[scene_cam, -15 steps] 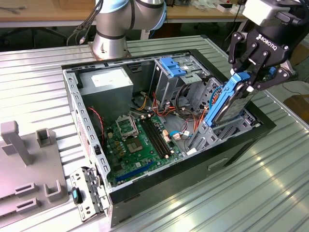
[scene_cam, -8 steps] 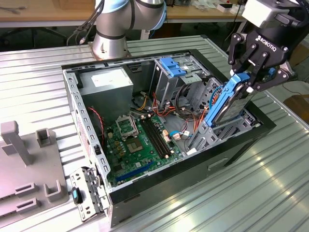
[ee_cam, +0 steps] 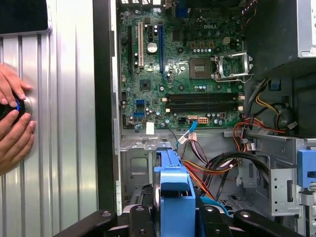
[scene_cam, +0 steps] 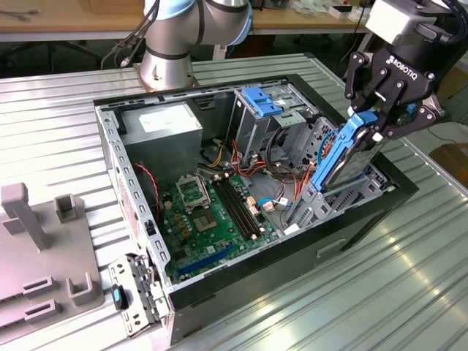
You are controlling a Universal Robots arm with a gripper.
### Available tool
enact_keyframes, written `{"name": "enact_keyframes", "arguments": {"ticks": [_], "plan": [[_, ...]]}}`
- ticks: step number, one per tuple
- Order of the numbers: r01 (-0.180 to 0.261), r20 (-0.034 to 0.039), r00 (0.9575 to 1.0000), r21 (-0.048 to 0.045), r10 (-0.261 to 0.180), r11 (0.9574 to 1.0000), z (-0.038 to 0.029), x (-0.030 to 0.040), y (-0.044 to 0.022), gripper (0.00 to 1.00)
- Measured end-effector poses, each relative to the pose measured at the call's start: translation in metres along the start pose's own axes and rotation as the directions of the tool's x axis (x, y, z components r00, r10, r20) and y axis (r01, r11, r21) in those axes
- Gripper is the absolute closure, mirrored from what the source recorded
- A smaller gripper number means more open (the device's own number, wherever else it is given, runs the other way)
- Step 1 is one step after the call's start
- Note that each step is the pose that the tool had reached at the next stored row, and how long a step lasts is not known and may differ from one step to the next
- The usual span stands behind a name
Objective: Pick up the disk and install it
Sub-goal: 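Insert the disk into the insertion slot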
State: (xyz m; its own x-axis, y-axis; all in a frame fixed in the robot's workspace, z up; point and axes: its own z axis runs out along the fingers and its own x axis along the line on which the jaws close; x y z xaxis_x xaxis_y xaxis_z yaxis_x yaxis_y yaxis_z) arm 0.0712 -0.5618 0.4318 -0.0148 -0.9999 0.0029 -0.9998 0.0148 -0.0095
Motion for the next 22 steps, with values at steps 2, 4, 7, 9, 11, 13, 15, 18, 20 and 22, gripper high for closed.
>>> {"name": "enact_keyframes", "arguments": {"ticks": [2, 4, 7, 9, 11, 13, 15, 18, 20, 22], "plan": [[0.000, 0.0000, 1.0000, -0.0007, 0.000, 1.0000, -0.0018, 0.0000, -0.0001, 0.63], [0.000, -0.0002, 1.0000, -0.0016, 0.000, 1.0000, -0.0033, 0.0000, 0.0000, 0.63], [0.000, -0.0005, 1.0000, -0.0041, 0.000, 1.0000, -0.0045, 0.0000, -0.0001, 0.63], [0.000, -0.0003, 1.0000, -0.0079, 0.000, 1.0000, -0.0047, -0.0001, -0.0003, 0.63], [0.000, -0.0007, 1.0000, -0.0205, 0.000, 0.9998, -0.0046, -0.0001, -0.0039, 0.63], [0.000, -0.0008, 1.0000, -0.0244, 0.000, 0.9997, -0.0032, -0.0002, -0.0075, 0.63], [0.000, -0.0021, 1.0000, -0.0248, 0.000, 0.9997, -0.0015, -0.0002, -0.0087, 0.63], [0.000, -0.0003, 1.0000, -0.0240, 0.000, 0.9997, 0.0017, -0.0002, -0.0092, 0.63], [0.000, 0.0000, 1.0000, -0.0243, 0.000, 0.9997, 0.0019, -0.0001, -0.0092, 0.63], [0.000, -0.0008, 1.0000, -0.0249, 0.000, 0.9997, 0.0015, -0.0002, -0.0092, 0.63]]}}
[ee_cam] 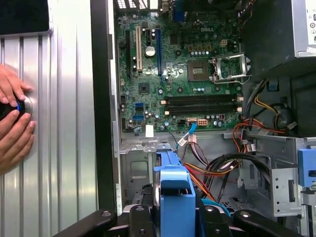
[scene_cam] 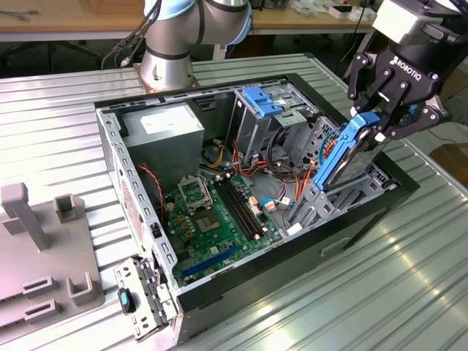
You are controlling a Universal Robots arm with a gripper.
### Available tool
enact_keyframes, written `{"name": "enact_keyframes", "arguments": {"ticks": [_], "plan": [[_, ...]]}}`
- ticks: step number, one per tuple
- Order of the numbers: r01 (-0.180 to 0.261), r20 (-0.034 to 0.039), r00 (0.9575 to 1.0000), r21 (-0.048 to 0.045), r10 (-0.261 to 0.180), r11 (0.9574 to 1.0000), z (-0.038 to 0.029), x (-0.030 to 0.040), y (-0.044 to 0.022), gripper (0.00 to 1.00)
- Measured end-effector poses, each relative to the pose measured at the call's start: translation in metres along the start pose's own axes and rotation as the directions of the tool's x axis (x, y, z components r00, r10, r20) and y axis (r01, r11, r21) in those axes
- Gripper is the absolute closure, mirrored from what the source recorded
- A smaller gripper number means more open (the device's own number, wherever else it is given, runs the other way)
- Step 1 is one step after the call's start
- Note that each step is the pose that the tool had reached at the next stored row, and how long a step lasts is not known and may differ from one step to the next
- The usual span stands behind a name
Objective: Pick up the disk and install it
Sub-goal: 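Insert the disk into the insertion slot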
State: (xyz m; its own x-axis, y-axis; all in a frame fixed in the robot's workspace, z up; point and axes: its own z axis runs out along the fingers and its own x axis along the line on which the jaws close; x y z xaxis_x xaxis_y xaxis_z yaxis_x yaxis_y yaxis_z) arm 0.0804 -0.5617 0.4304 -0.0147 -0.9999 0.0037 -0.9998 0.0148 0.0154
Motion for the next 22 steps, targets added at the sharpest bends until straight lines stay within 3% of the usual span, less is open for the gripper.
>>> {"name": "enact_keyframes", "arguments": {"ticks": [14, 16, 19, 22], "plan": [[0.000, 0.0000, 1.0000, -0.0027, 0.000, 1.0000, 0.0043, 0.0000, -0.0002, 0.63], [0.000, -0.0001, 1.0000, -0.0027, 0.000, 1.0000, 0.0043, 0.0000, -0.0003, 0.55], [0.000, -0.0001, 1.0000, -0.0027, 0.000, 1.0000, 0.0043, 0.0000, -0.0003, 0.55], [0.000, 0.0003, 1.0000, -0.0027, 0.000, 1.0000, 0.0061, 0.0000, -0.0036, 0.56]]}}
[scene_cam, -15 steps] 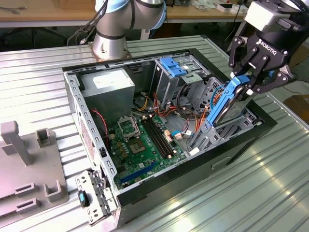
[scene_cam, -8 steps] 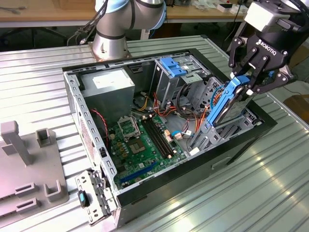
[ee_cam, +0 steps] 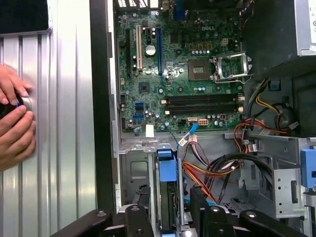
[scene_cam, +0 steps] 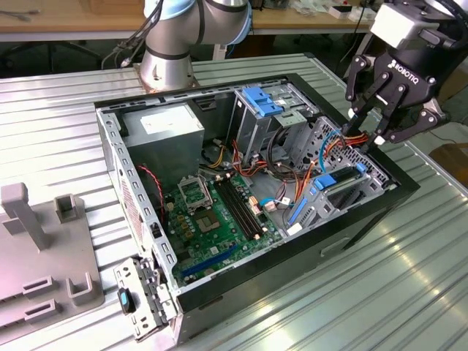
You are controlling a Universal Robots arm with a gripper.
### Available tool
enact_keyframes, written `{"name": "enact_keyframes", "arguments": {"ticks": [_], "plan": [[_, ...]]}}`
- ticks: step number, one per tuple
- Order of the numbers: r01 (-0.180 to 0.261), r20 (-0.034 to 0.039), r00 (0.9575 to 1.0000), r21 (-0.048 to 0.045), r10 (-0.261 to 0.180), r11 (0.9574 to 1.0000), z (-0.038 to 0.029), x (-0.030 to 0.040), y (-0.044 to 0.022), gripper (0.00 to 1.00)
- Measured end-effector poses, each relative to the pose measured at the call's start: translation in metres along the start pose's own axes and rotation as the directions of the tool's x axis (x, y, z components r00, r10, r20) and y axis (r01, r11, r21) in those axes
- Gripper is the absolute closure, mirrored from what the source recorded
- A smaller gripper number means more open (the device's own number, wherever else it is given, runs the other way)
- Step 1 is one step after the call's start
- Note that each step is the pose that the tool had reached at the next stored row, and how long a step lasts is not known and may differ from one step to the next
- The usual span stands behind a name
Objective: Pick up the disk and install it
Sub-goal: 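Insert the disk into the insertion slot, then insert the first disk wire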
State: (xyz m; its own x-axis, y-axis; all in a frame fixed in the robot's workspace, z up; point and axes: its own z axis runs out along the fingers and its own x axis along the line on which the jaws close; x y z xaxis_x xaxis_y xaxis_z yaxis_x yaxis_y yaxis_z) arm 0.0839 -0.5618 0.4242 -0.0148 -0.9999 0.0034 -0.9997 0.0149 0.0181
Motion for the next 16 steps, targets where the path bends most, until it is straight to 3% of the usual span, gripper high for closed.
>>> {"name": "enact_keyframes", "arguments": {"ticks": [1, 3, 4, 5, 6, 7, 9, 15, 16], "plan": [[0.000, -0.0001, 1.0000, -0.0001, 0.000, 1.0000, 0.0011, -0.0001, -0.0032, 0.56], [0.000, -0.0002, 1.0000, -0.0004, 0.000, 1.0000, 0.0048, -0.0003, -0.0121, 0.70], [0.000, -0.0003, 1.0000, -0.0004, 0.000, 1.0000, 0.0063, -0.0004, -0.0164, 0.70], [-0.001, -0.0002, 1.0000, -0.0005, 0.001, 1.0000, 0.0094, -0.0005, -0.0243, 0.76], [-0.001, -0.0003, 1.0000, -0.0005, 0.001, 1.0000, 0.0133, -0.0007, -0.0337, 0.88], [-0.001, -0.0002, 1.0000, -0.0005, 0.001, 1.0000, 0.0162, -0.0008, -0.0375, 0.89], [-0.001, -0.0003, 1.0000, -0.0005, 0.001, 1.0000, 0.0199, -0.0009, -0.0421, 0.89], [-0.001, -0.0003, 1.0000, -0.0005, 0.001, 1.0000, 0.0206, -0.0009, -0.0439, 0.89], [-0.002, -0.0017, 1.0000, -0.0013, 0.002, 1.0000, 0.0204, -0.0010, -0.0511, 0.89]]}}
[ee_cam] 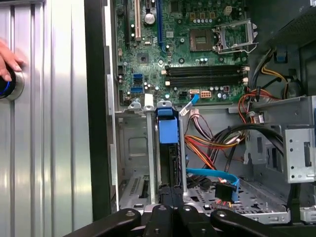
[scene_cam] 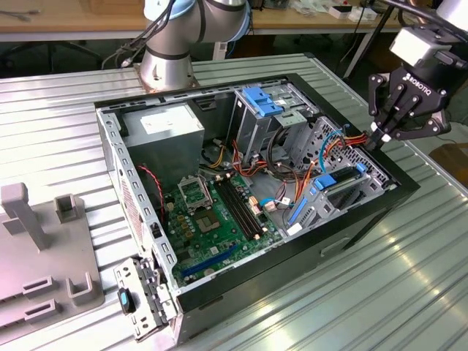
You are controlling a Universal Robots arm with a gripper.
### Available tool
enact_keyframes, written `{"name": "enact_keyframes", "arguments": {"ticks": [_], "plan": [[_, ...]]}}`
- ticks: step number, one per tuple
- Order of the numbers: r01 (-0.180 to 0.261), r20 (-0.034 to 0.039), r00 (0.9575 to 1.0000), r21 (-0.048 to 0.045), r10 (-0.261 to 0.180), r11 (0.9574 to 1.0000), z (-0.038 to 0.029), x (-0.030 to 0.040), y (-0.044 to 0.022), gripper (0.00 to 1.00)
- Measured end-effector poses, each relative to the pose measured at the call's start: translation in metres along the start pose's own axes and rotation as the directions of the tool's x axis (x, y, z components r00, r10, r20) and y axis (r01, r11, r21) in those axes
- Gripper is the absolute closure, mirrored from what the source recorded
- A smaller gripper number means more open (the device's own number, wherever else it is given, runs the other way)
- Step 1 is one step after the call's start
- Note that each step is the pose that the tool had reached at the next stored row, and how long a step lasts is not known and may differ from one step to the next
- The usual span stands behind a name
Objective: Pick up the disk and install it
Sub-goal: 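Insert the first disk wire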
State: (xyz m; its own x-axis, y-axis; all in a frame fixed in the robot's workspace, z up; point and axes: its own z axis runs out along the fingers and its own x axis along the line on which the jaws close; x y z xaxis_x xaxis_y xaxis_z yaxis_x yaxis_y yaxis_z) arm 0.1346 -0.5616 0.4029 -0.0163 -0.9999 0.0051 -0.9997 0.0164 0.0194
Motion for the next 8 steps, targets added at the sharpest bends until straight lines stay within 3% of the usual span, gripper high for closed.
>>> {"name": "enact_keyframes", "arguments": {"ticks": [2, 5, 8], "plan": [[0.000, -0.0007, 1.0000, -0.0016, 0.000, 1.0000, 0.0003, -0.0006, -0.0100, 0.89], [0.019, -0.0013, 0.9998, -0.0016, -0.019, 0.9998, 0.0011, -0.0013, -0.0156, 0.89], [0.085, -0.0025, 0.9963, -0.0014, -0.085, 0.9964, 0.0031, -0.0014, -0.0183, 0.89]]}}
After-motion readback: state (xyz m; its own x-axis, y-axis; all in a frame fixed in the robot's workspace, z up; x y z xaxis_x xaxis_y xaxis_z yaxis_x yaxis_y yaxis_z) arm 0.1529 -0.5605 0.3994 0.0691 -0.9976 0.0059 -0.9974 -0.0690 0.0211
